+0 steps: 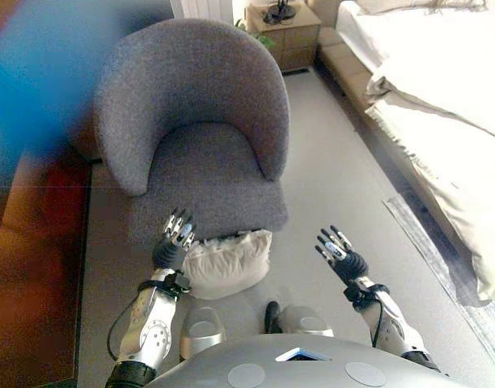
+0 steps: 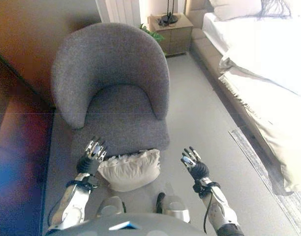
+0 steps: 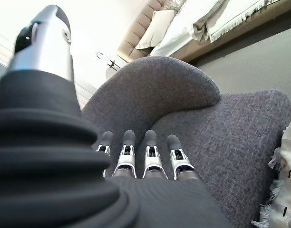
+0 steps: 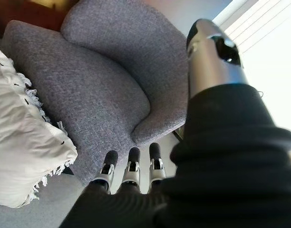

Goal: Pick up the cushion and take it to the sofa

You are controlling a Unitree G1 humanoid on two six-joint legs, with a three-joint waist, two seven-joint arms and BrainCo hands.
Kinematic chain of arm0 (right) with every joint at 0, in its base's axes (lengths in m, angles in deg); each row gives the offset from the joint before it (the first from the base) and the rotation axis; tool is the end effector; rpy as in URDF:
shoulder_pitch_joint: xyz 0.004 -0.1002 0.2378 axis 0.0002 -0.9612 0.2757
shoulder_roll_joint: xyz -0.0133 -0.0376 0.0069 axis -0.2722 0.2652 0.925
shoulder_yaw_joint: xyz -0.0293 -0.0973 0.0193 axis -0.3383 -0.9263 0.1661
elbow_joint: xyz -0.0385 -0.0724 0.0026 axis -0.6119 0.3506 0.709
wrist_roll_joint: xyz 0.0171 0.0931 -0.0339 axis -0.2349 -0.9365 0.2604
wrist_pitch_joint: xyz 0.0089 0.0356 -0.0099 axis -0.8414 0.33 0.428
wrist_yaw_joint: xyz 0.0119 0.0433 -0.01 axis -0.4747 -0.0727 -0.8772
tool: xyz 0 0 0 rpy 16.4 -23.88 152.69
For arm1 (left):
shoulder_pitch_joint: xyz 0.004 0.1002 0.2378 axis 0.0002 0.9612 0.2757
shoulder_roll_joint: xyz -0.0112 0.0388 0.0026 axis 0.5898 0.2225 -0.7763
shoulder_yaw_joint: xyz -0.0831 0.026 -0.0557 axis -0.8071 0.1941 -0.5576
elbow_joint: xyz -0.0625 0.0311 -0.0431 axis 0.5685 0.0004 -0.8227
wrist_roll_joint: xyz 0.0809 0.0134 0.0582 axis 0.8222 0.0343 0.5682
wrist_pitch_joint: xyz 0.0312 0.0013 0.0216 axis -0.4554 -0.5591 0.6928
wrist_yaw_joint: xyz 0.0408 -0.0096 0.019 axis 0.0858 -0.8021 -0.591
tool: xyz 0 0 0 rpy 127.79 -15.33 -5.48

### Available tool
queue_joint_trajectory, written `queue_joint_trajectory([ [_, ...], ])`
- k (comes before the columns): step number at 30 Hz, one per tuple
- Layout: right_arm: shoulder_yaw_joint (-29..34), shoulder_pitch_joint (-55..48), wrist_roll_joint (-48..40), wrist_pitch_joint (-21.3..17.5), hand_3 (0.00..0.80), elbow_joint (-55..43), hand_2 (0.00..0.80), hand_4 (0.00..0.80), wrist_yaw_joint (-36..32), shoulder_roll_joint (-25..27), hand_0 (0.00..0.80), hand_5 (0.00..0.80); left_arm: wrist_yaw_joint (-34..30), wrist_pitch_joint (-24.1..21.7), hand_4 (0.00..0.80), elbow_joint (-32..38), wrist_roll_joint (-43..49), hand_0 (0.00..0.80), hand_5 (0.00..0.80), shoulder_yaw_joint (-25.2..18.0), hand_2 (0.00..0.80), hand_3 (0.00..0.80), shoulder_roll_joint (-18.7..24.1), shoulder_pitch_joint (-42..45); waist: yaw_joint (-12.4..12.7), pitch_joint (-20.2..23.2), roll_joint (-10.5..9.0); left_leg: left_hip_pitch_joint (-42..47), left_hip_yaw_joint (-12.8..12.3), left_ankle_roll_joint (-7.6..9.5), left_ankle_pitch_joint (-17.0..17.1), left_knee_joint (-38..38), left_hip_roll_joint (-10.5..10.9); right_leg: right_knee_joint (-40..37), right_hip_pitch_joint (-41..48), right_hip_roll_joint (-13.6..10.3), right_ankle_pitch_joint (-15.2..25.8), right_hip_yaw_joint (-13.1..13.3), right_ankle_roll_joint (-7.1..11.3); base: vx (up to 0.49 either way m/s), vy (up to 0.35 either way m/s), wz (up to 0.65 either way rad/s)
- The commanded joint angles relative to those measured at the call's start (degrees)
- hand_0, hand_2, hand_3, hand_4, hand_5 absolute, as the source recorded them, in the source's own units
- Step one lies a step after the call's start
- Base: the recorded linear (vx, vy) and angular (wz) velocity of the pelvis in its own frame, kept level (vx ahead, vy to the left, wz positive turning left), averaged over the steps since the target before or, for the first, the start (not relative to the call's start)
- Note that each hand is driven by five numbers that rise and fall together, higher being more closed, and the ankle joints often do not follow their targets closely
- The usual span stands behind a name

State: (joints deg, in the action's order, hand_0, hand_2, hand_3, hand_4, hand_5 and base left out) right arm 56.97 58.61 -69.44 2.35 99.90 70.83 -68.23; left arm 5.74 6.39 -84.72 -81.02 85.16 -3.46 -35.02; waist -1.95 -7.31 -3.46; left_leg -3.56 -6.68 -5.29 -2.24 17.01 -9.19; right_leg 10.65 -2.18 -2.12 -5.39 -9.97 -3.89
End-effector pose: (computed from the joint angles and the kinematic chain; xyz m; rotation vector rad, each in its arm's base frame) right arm 0.1119 -0.2044 -0.0487 0.5889 0.5155 0.0476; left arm 0.1163 0.1942 -0.0239 -0.5690 0.2662 0.0739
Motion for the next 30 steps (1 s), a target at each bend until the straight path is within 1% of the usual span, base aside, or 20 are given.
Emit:
queue_joint_trajectory([
  [1,0.5,-0.7,0.7,-1.9,0.000,-5.4,0.000,0.000,-1.9,0.9,0.000,0.000,-1.6,-2.4,0.000,4.4,-2.2,0.000,0.000,-2.2,0.000,0.000,1.0,0.3,1.2,-0.7,0.39,2.0,2.3,-0.49,6.2,-6.6,0.1,-2.3,2.9,-3.7,0.4,2.7,7.47,0.139,0.066,-0.10],
  [3,0.6,-1.2,0.2,-2.2,0.000,-5.7,0.000,0.000,-1.8,0.8,0.000,0.000,-1.7,-1.9,0.000,4.4,-2.6,0.000,0.000,-2.4,0.000,0.000,1.0,0.4,0.8,-0.5,0.78,3.4,1.9,-0.52,4.7,-7.8,0.3,-2.2,3.1,-4.1,0.2,3.0,7.84,0.092,0.052,-0.10],
  [6,1.2,-2.0,0.0,-2.5,0.000,-6.2,0.000,0.000,-1.5,0.5,0.000,0.000,-2.0,-2.3,0.000,4.1,-2.7,0.000,0.000,-2.3,0.000,0.000,1.2,0.3,0.2,-0.1,1.28,4.2,1.0,-0.25,3.2,-8.8,1.0,-2.6,3.3,-4.5,0.2,3.1,8.21,0.067,0.089,-0.05],
  [9,1.3,-1.8,-0.2,-3.5,0.000,-5.8,0.000,0.000,-1.3,0.3,0.000,0.000,-1.8,-2.9,0.000,4.1,-2.9,0.000,0.000,-1.5,0.000,0.000,1.7,-0.2,-0.1,-0.3,1.59,4.5,0.2,0.25,1.6,-9.8,2.0,-3.1,3.4,-4.9,0.5,2.9,8.59,0.031,0.121,-0.05],
  [10,1.4,-1.5,0.0,-4.3,0.000,-5.5,0.000,0.000,-1.4,0.1,0.000,0.000,-1.7,-3.1,0.000,3.9,-2.8,0.000,0.000,-1.3,0.000,0.000,2.0,-0.6,-0.1,-0.4,1.68,4.5,-0.1,0.60,0.5,-10.4,2.7,-3.1,3.3,-5.3,0.8,2.5,8.94,0.013,0.146,0.01],
  [11,1.3,-1.0,0.2,-4.7,0.000,-5.5,0.000,0.000,-1.3,0.0,0.000,0.000,-1.6,-3.1,0.000,3.9,-2.7,0.000,0.000,-1.2,0.000,0.000,2.2,-0.8,0.0,-0.5,1.67,4.7,0.1,0.95,-0.3,-10.9,3.2,-3.1,3.2,-5.7,0.9,2.4,9.28,0.007,0.157,-0.03],
  [15,0.8,0.5,1.7,-6.3,0.000,-6.0,0.000,0.000,0.3,-0.3,0.000,0.000,-1.6,-3.5,0.000,3.7,-1.8,0.000,0.000,-1.3,0.000,0.000,3.1,-0.7,0.8,-0.6,1.79,5.5,0.6,1.93,-1.3,-12.1,4.6,-3.1,3.8,-6.9,1.4,2.1,10.48,0.009,0.170,0.02],
  [18,0.2,1.5,3.6,-7.5,0.000,-6.9,0.000,0.000,1.5,-0.8,0.000,0.000,-1.7,-3.2,0.000,4.1,-1.1,0.000,0.000,-1.9,0.000,0.000,3.8,-0.4,1.8,-0.4,1.74,5.7,0.9,2.99,-1.9,-12.4,5.9,-2.7,4.1,-8.5,1.8,1.5,11.79,0.021,0.166,0.05],
  [20,-0.3,2.4,3.8,-8.3,0.000,-7.2,0.000,0.000,2.4,-1.4,0.000,0.000,-2.7,-2.5,0.000,4.2,-1.1,0.000,0.000,-2.5,0.000,0.000,4.3,-0.3,2.8,-0.5,1.71,5.6,1.0,4.02,-2.3,-12.3,6.7,-0.7,3.5,-10.5,2.5,0.8,12.73,-0.017,0.178,0.03],
  [21,-0.5,2.7,3.7,-8.6,0.000,-7.2,0.000,0.000,2.5,-1.7,0.000,0.000,-3.1,-2.1,0.000,4.3,-0.7,0.000,0.000,-2.7,0.000,0.000,4.5,-0.4,3.2,-0.6,1.65,5.3,0.8,4.55,-2.5,-12.0,7.1,0.9,3.1,-11.6,3.1,0.3,12.89,-0.034,0.177,0.01],
  [22,-0.7,3.0,3.8,-8.9,0.000,-7.2,0.000,0.000,2.5,-2.4,0.000,0.000,-3.4,-1.7,0.000,4.4,0.3,0.000,0.000,-2.8,0.000,0.000,4.8,-0.6,3.7,-0.8,1.58,4.9,0.5,5.33,-2.9,-11.5,7.7,4.3,1.9,-13.3,4.7,-0.6,12.84,-0.034,0.169,0.02],
  [24,-1.1,3.1,4.1,-9.3,0.000,-7.3,0.000,0.000,3.1,-3.1,0.000,0.000,-3.5,-0.4,0.000,4.8,1.8,0.000,0.000,-2.8,0.000,0.000,5.1,-1.0,4.1,-1.1,1.64,4.8,0.3,6.16,-3.3,-11.1,8.4,9.3,-0.4,-15.2,6.9,-0.6,12.66,-0.007,0.136,-0.06],
  [25,-1.3,3.0,4.4,-9.2,0.000,-7.4,0.000,0.000,3.2,-3.2,0.000,0.000,-3.8,0.3,0.000,4.7,1.9,0.000,0.000,-2.7,0.000,0.000,5.2,-1.2,4.1,-1.3,1.74,5.0,0.3,6.25,-3.3,-11.1,8.5,9.8,-0.8,-15.4,7.3,-0.2,12.44,0.023,0.066,-0.10],
  [27,-2.2,3.2,5.9,-9.6,0.000,-7.6,0.000,0.000,2.3,-3.1,0.000,0.000,-3.4,1.0,0.000,4.7,1.3,0.000,0.000,-2.6,0.000,0.000,5.7,-1.9,3.9,-1.3,1.64,5.3,0.3,5.64,-3.1,-11.2,8.5,5.7,-0.5,-14.8,7.5,0.4,12.45,0.023,-0.041,0.02],
  [28,-2.7,3.3,7.4,-10.5,0.000,-7.7,0.000,0.000,2.6,-2.9,0.000,0.000,-2.7,1.0,0.000,5.0,1.4,0.000,0.000,-2.5,0.000,0.000,6.2,-2.5,3.5,-1.4,1.19,5.6,0.4,5.22,-3.4,-11.3,8.6,2.1,-1.0,-13.9,8.3,1.5,13.01,0.020,-0.096,0.05],
  [29,-2.9,3.4,8.6,-11.0,0.000,-7.8,0.000,0.000,3.0,-2.8,0.000,0.000,-2.3,0.9,0.000,5.2,1.4,0.000,0.000,-2.4,0.000,0.000,6.5,-2.8,3.2,-1.5,1.01,5.8,0.5,5.12,-3.6,-11.5,8.6,1.7,-1.5,-13.5,9.1,2.1,13.36,0.019,-0.122,0.00],
  [30,-3.2,4.0,9.9,-11.1,0.000,-7.7,0.000,0.000,4.3,-2.0,0.000,0.000,-1.2,0.5,0.000,4.8,1.5,0.000,0.000,-2.4,0.000,0.000,6.8,-3.9,3.1,-1.4,0.87,5.8,0.7,4.89,-3.2,-11.8,8.0,-1.0,-0.9,-12.2,7.5,2.6,13.57,0.001,-0.114,-0.02],
])
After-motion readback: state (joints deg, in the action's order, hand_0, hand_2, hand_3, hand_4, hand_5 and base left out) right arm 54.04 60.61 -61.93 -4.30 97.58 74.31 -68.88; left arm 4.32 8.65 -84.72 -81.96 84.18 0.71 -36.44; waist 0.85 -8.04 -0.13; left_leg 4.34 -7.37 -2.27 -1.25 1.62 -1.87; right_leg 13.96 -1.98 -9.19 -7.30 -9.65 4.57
